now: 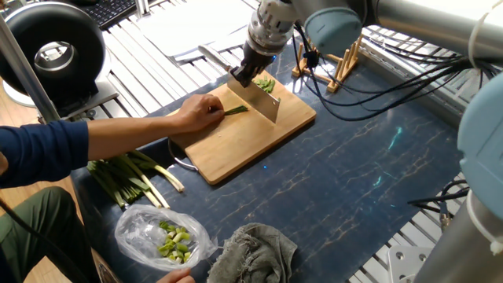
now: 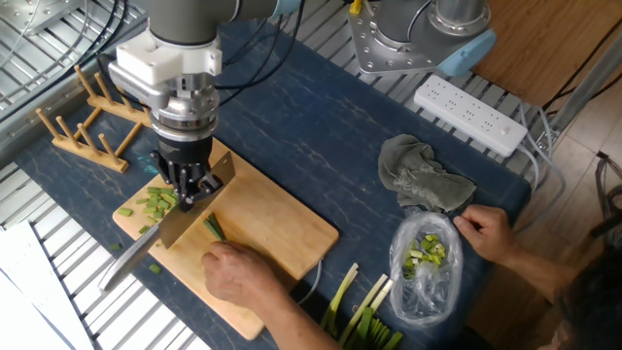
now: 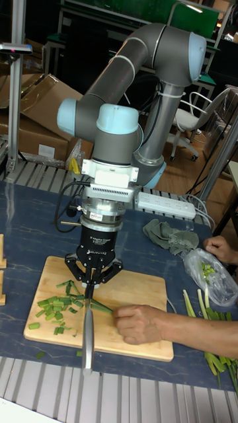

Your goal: Chop the scallions

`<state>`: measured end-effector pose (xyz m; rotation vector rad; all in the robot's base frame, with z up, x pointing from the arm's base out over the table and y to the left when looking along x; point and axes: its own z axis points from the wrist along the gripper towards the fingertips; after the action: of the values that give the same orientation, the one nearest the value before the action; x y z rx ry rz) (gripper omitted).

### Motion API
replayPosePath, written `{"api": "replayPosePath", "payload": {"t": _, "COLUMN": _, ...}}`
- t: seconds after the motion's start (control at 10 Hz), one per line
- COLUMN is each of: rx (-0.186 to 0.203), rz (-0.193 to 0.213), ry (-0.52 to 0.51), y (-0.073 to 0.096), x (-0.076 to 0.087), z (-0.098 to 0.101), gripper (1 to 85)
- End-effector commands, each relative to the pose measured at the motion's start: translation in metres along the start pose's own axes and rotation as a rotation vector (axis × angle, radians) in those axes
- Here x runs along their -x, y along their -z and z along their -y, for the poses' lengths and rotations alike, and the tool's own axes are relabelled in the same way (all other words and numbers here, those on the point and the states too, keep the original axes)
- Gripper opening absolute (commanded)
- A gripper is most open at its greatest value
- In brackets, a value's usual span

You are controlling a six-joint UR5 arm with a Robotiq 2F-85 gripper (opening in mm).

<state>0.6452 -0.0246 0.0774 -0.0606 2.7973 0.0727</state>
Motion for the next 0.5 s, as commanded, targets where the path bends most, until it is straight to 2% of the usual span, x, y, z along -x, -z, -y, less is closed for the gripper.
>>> {"api": "replayPosePath", "payload": {"t": 0.0, "rx": 0.000, "rz": -0.029, "ry": -0.013, "y": 0.013, "x": 0.012, "z": -0.005, "gripper": 1.3}}
{"api": "replayPosePath", "payload": {"t": 0.2, "rx": 0.019, "rz": -0.057, "ry": -0.067, "y": 0.026, "x": 0.017, "z": -0.026, "gripper": 1.3}}
{"api": "replayPosePath", "payload": {"t": 0.4, "rx": 0.023, "rz": -0.057, "ry": -0.085, "y": 0.024, "x": 0.022, "z": -0.032, "gripper": 1.3}}
